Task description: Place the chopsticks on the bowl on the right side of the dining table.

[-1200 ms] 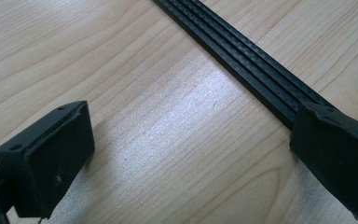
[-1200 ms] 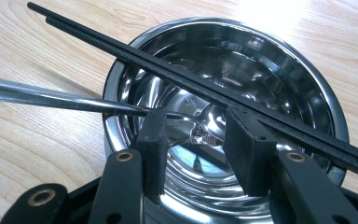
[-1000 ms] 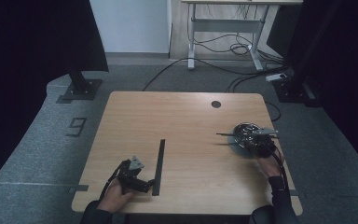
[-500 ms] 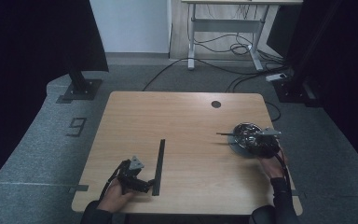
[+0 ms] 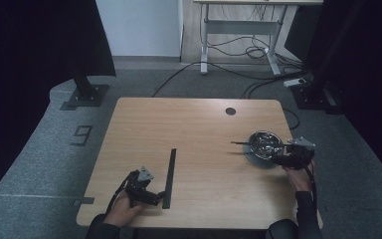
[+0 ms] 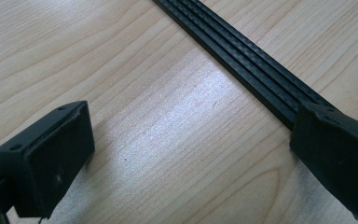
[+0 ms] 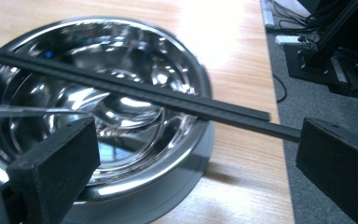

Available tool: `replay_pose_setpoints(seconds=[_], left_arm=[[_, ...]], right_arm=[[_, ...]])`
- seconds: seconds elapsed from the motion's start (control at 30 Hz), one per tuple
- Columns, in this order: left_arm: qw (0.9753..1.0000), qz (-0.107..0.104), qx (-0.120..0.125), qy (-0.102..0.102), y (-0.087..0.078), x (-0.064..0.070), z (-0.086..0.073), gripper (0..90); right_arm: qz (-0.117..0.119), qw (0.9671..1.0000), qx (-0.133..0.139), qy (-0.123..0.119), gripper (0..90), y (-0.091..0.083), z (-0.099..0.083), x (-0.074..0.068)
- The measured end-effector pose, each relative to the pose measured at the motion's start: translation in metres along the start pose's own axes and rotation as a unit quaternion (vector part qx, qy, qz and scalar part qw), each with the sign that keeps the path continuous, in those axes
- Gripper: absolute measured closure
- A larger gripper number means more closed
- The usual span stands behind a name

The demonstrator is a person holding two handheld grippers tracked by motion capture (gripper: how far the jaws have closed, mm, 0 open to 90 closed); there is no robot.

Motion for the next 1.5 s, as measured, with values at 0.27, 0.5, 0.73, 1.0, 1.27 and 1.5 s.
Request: replay_pose_setpoints(seconds=[0.27,0.5,0.73,1.0,1.27,1.5], left_arm=[[1.0,0.0,0.001,-0.002,0.0,0.0,0.0,0.0],[1.0,0.0,0.0,-0.001,0.0,0.0,0.0,0.0],[1.0,0.0,0.0,-0.001,0.0,0.0,0.0,0.0],[1.0,0.0,-0.001,-0.001,0.0,0.0,0.0,0.0],[1.0,0.0,-0.001,-0.001,0.0,0.0,0.0,0.0],[1.0,0.0,0.0,-0.001,0.0,0.0,0.0,0.0]], right_arm=[[-0.003,0.9996,0.001,0.028,0.0,0.007,-0.007,0.013],[0.008,0.9989,0.006,0.045,0.0,0.012,-0.009,0.015],[0.019,0.9984,0.01,0.052,0.0,0.016,-0.01,0.016],[0.027,0.9983,0.008,0.051,0.2,0.016,-0.01,0.014],[0.028,0.9987,0.008,0.042,1.7,0.015,-0.009,0.01],[0.031,0.9988,0.009,0.036,2.7,0.015,-0.009,0.007]])
Point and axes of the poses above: each handheld gripper's, and its own axes: y roughly forward along the jaws, z roughly out of its top, x roughly to its right, the point moved 8 cm from there along y, roughly forward along the jaws, and after that the axes turned 13 degrees about -z, right-handed, at the moved point
